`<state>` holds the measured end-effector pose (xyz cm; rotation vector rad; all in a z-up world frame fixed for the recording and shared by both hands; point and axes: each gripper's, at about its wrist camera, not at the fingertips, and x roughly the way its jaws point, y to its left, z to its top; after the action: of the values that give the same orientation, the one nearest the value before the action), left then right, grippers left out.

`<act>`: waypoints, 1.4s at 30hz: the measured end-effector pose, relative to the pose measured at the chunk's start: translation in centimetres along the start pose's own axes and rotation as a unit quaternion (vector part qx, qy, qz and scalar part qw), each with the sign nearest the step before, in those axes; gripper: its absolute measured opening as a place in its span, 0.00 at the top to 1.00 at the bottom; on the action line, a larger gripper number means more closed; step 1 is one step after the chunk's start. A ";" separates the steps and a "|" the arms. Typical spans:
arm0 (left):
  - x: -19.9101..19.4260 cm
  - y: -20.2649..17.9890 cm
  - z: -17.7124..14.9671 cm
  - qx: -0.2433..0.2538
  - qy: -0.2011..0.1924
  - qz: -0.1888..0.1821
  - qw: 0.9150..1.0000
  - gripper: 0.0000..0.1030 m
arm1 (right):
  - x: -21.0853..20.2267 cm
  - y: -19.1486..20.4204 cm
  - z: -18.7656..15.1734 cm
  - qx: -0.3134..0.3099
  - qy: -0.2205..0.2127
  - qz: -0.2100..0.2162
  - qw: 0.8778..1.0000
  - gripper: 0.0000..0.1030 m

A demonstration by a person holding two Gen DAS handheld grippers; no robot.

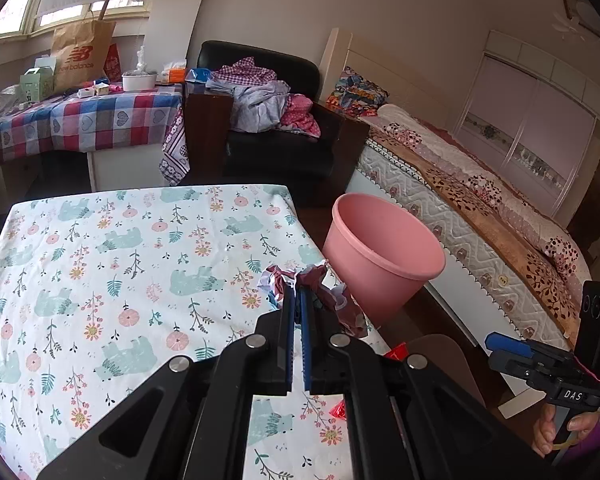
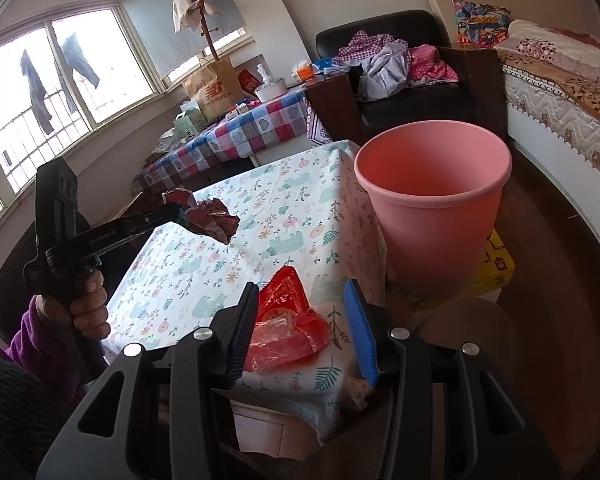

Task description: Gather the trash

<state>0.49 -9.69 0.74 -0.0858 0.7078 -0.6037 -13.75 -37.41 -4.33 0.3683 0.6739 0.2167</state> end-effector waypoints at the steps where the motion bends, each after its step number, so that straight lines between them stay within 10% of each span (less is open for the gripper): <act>1: -0.1 0.0 0.0 0.000 0.000 0.001 1.000 0.98 | 0.1 0.0 0.0 0.000 0.000 0.002 1.000 0.56; 42: 0.4 1.2 0.2 -0.006 -0.002 0.003 1.000 0.98 | 0.6 0.5 0.0 0.000 -0.001 -0.004 1.000 0.56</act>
<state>1.44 -8.90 0.31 -0.0964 0.7079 -0.5935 -13.32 -36.75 -4.46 0.3666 0.6734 0.2091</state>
